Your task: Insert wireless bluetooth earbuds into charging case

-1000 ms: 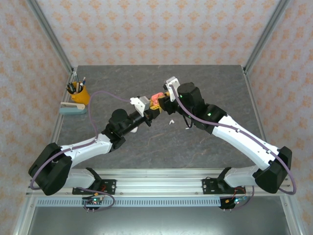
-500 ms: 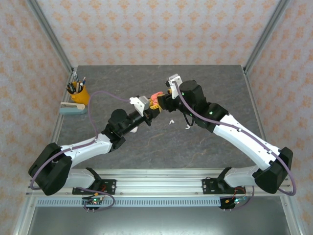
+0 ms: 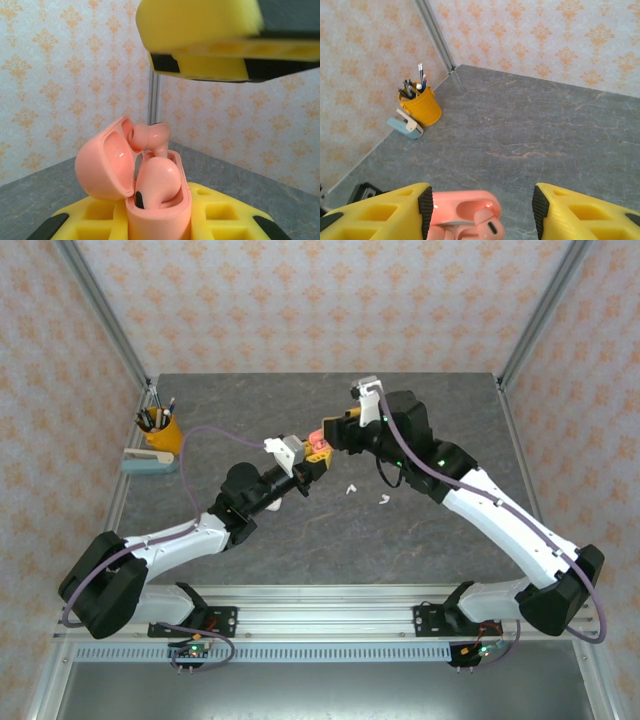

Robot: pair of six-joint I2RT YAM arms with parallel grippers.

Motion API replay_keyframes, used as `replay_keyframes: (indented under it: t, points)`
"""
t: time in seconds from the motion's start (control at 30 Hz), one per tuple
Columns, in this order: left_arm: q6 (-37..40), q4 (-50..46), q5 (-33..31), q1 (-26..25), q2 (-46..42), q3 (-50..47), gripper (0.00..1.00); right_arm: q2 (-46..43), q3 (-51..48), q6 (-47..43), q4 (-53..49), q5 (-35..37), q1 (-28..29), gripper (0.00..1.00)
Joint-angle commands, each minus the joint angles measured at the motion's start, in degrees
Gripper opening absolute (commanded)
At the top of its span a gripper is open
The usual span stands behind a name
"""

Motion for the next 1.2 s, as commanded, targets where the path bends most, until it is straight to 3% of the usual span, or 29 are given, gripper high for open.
replay_keyframes:
  t: [0.0, 0.07, 0.27, 0.47, 1.17]
  points:
    - [0.94, 2.11, 0.51, -0.12, -0.33, 0.75, 0.00, -0.26, 3.77, 6.66, -1.52, -1.83, -3.02, 0.53]
    - [1.55, 1.83, 0.64, -0.05, -0.60, 0.51, 0.00, 0.11, 5.31, 8.93, -3.80, -3.41, -4.70, 0.49]
    - [2.69, 2.20, 2.36, 0.12, -0.26, 0.22, 0.00, 2.39, 9.85, 12.50, -12.83, -5.87, -8.48, 0.21]
    - [4.90, 3.27, 5.45, 0.73, 1.37, -0.04, 0.00, 4.46, 10.47, 14.53, -18.00, -7.54, -10.22, 0.07]
    - [4.93, 6.42, 7.59, 1.62, 5.26, 2.32, 0.00, 7.87, 7.58, 17.33, -19.17, -15.35, -10.17, 0.01]
